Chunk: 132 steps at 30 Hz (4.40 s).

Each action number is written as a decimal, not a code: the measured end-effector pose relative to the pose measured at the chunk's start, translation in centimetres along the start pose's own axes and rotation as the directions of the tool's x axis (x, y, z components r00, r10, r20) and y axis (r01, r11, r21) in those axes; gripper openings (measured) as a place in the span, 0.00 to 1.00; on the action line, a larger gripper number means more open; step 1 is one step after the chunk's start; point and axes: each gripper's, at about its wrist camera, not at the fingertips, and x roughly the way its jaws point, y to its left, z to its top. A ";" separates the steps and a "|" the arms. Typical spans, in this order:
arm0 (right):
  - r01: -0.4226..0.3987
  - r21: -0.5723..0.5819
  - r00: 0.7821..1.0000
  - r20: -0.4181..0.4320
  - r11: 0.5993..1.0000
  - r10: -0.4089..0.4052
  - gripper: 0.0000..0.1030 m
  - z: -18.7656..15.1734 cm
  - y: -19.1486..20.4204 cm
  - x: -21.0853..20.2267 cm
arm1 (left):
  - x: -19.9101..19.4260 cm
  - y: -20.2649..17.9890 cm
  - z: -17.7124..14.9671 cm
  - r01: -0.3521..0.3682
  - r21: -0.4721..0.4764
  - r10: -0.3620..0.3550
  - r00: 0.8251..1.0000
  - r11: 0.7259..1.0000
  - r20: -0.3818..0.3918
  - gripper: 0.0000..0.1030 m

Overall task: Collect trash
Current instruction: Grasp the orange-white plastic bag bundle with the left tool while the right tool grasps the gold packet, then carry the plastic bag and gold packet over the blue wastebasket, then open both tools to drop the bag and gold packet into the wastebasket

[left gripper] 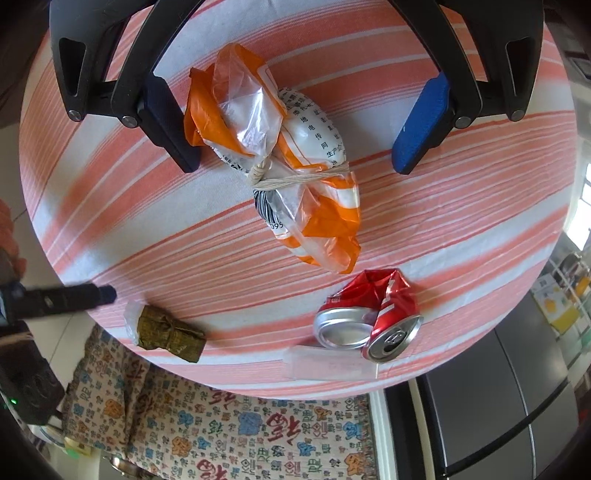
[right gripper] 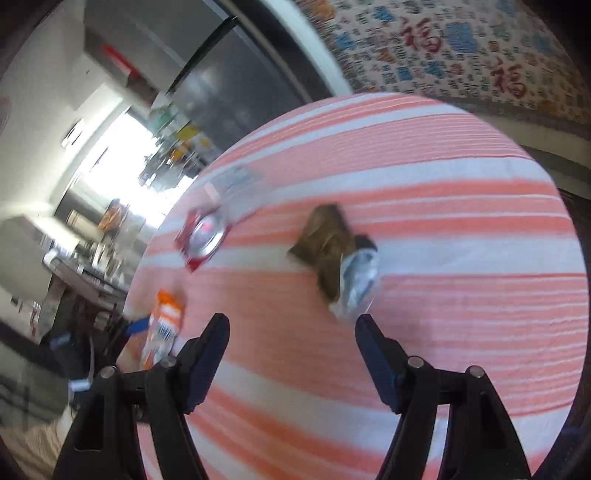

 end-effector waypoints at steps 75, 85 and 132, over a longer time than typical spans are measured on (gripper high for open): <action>0.489 0.314 0.821 0.150 0.814 -0.551 0.27 -15.7 -5.6 -19.7 | -6.8 -23.5 3.4 0.444 0.218 -0.453 0.892 0.869 -0.011 0.61; 0.586 0.459 0.721 0.080 0.668 -0.688 0.27 -22.0 -13.4 -25.0 | -3.4 -37.0 2.8 0.531 0.295 -0.514 0.846 0.794 -0.139 0.61; 0.512 0.601 0.680 0.153 0.613 -0.717 0.46 -24.1 -20.1 -29.8 | -3.8 -37.3 2.8 0.432 0.286 -0.440 0.897 0.855 -0.042 0.90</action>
